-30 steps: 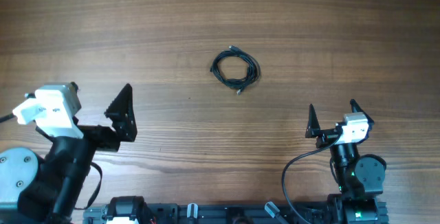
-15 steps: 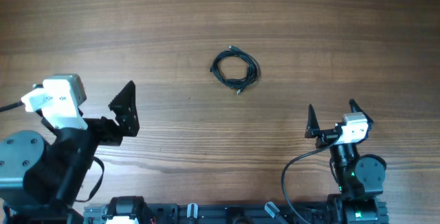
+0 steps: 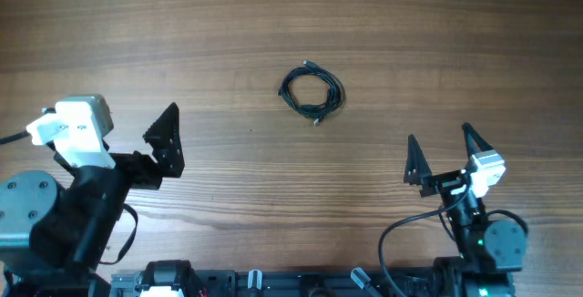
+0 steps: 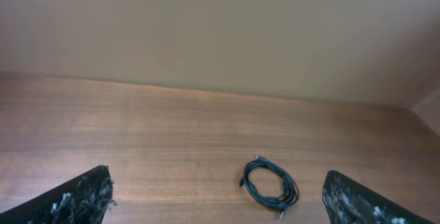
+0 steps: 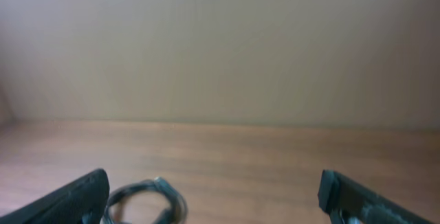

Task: Untangle cables
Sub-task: 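Raise both arms and move the left gripper toward the cable bundle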

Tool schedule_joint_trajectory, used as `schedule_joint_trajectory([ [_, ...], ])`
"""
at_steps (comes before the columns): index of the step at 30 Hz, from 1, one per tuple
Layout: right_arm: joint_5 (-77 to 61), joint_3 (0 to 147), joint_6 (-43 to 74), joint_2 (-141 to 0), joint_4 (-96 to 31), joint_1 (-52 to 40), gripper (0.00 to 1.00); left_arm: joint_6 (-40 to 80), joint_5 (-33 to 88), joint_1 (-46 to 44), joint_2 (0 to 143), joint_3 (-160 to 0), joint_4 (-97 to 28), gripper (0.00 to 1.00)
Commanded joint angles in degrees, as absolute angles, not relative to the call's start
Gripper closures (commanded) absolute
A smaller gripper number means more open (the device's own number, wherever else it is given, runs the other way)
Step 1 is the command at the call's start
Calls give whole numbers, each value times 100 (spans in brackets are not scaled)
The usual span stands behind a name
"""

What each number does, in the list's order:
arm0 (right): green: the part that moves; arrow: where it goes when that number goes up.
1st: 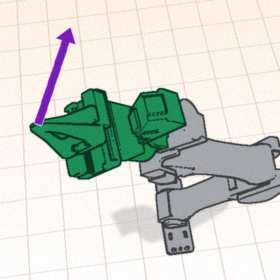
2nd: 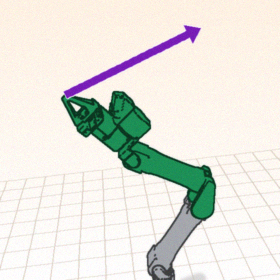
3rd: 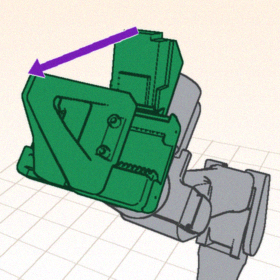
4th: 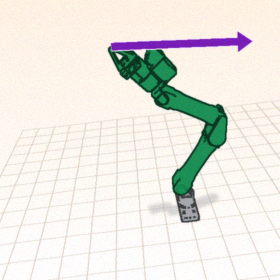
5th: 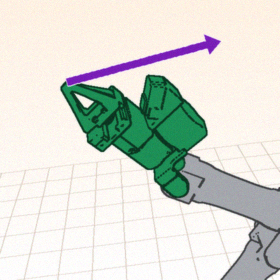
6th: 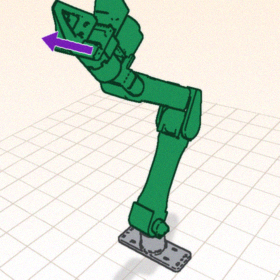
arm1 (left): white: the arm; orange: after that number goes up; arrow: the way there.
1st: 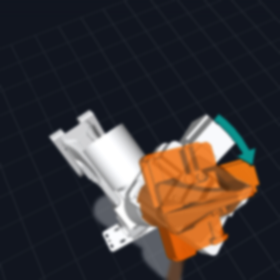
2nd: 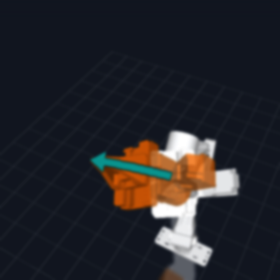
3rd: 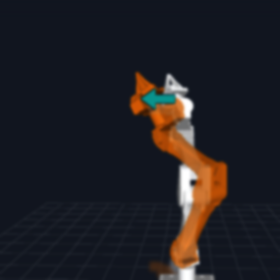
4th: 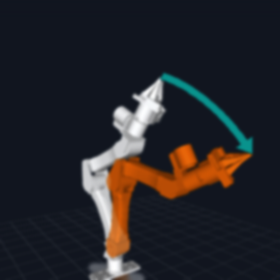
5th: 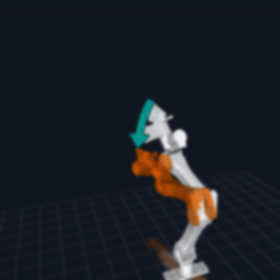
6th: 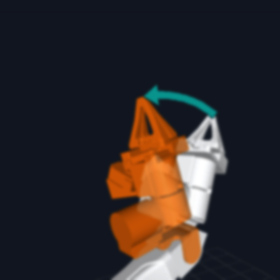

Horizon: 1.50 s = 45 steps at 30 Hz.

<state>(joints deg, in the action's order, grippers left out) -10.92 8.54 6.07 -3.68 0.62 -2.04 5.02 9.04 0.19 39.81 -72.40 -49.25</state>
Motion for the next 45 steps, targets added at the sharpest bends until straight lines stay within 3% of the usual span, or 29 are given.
schedule_joint_trajectory([
  [1,-1385,2097,801,-362,-902,-174,0,336,895,64,4375,-7325,-5037,0],
  [5,-1291,3750,746,-401,-2003,-174,0,281,1253,58,4930,-7328,-4919,0],
  [8,-1035,5262,478,-1273,-2502,-174,0,276,1498,60,4978,-7411,-4447,0],
  [14,-1037,8385,-161,-4521,-4021,-174,0,-283,895,60,4989,-7546,-4174,0],
  [18,-1035,9491,-631,-5905,-4781,-174,0,-607,604,60,5085,-7546,-4233,0],
  [24,-1037,9723,-832,-7325,-4936,-174,0,-707,615,60,5902,-7546,-4219,0],
  [32,-1035,9712,-1212,-7856,-5024,-174,0,-554,1007,60,6836,-7546,-4040,0],
  [34,-1033,9712,-1208,-7898,-5041,-174,0,-552,1109,58,7013,-7546,-4001,9],
  [35,-1033,9712,-1208,-7959,-5017,-174,0,-528,1109,58,7142,-7546,-4001,19],
  [36,-1033,9712,-1208,-8023,-5006,-174,14,-510,1111,58,7240,-7546,-4001,23],
  [38,-1035,9712,-1205,-8147,-5024,-174,18,-510,1111,58,7397,-7544,-3990,37],
  [39,-1035,9712,-1203,-8217,-5015,-174,9,-443,1111,58,7472,-7544,-3953,33],
  [40,-1035,9712,-1203,-8289,-5019,-174,0,-366,1153,58,7546,-7544,-3892,6],
  [41,-1035,9712,-1201,-8377,-5041,-174,0,-362,1243,60,7596,-7544,-3841,0],
  [45,-899,9710,-1197,-8683,-5048,-174,0,-362,1988,40,7898,-7544,-3468,0],
])
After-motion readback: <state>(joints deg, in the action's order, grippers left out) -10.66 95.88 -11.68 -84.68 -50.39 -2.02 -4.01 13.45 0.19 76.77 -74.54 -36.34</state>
